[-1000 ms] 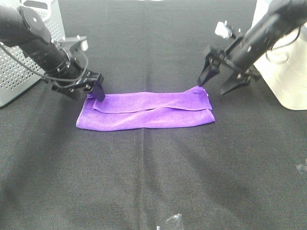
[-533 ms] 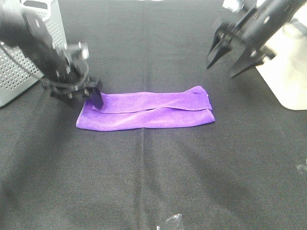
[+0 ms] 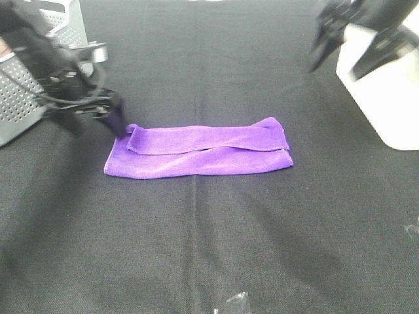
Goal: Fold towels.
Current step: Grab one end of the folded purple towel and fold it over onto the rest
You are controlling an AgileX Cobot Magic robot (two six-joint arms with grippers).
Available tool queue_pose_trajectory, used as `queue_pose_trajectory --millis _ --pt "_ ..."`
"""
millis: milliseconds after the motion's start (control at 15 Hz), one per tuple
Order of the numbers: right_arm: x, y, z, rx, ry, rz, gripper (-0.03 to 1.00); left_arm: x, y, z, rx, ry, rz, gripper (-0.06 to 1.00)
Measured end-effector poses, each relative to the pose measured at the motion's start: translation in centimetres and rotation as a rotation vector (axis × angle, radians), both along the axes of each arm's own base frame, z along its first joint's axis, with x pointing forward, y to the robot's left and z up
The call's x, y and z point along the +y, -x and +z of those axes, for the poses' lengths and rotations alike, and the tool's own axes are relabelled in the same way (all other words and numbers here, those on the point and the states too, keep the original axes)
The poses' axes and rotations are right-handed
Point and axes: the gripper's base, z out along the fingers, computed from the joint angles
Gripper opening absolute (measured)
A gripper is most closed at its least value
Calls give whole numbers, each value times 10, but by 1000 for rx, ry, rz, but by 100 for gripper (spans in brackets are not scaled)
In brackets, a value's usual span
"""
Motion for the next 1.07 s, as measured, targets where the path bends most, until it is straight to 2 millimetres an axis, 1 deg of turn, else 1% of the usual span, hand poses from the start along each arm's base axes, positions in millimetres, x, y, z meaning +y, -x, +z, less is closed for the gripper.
queue_pose_trajectory --millis 67,200,267,333,533,600,667,800,933,1067 --pt "-2 13 10 -12 5 -3 73 10 4 -2 38 12 22 91" --pt "-4 44 30 -41 1 -12 73 31 8 -1 48 41 68 91" --pt "-5 61 36 -44 -1 -17 73 38 12 -1 46 75 75 91" --pt "-6 75 37 -38 -1 -18 73 41 17 -4 44 119 70 91" --pt "-10 117 38 -27 2 -18 73 41 25 -12 -9 171 76 91" --pt "-11 129 37 -23 3 -17 73 40 25 -13 -27 181 71 91" --pt "-12 145 38 -31 2 -17 73 38 23 -12 -56 208 66 91" --pt "-13 161 40 -42 -4 -17 73 34 21 -16 -61 252 62 91" --pt "-12 171 45 -62 -23 -17 73 25 18 -30 -60 299 40 91" --pt "-11 178 50 -83 -39 -17 73 15 15 -43 -63 300 27 91"
